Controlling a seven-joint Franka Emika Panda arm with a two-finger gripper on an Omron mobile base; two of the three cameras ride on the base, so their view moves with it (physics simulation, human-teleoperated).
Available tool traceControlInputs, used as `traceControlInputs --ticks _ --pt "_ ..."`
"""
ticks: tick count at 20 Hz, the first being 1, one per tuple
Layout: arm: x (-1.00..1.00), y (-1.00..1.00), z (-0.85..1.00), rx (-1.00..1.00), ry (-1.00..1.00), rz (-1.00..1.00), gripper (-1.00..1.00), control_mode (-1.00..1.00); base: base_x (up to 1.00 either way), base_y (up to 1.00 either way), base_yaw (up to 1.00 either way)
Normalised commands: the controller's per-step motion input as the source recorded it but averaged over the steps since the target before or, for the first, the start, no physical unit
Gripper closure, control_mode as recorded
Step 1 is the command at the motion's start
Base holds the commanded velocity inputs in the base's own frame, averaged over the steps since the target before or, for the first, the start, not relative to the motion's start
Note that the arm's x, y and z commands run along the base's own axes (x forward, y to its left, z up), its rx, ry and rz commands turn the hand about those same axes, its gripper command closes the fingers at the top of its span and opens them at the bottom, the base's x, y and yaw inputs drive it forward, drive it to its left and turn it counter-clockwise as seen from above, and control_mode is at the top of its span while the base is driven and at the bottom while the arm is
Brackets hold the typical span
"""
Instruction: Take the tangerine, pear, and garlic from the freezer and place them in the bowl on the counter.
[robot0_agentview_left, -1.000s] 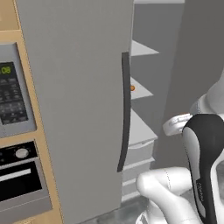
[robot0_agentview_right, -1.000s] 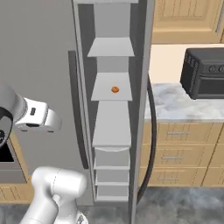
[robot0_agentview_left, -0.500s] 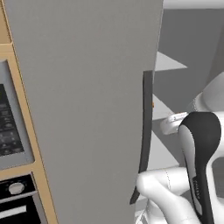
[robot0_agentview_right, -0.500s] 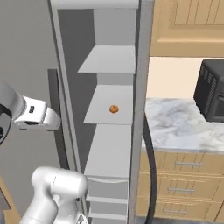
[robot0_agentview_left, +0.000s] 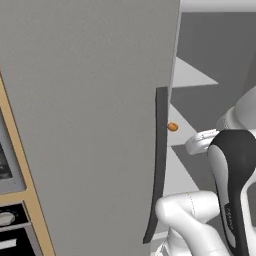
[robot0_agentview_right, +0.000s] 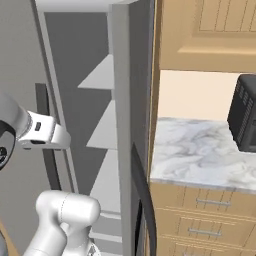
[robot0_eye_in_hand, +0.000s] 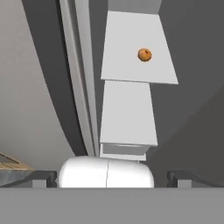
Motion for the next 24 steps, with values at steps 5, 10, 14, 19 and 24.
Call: traceControlInputs --ticks 5,10,14,19,24 --pt "0.0 0.0 0.0 0.0 0.0 0.0 -1.0 1.0 0.9 -0.21 0.1" --pt "0.0 0.0 0.0 0.0 0.0 0.0 -1.0 1.0 0.11 -0.09 -0.05" --pt "0.0 0.0 0.0 0.0 0.0 0.0 -1.0 1.0 0.03 -0.09 -0.21" --pt "0.01 -0.06 0.0 0.05 0.0 -0.04 -1.0 -1.0 0.0 -0.07 -0.14" --pt "0.0 -0.23 -0.2 0.19 -0.11 -0.09 -1.0 -1.0 0.0 0.0 0.0"
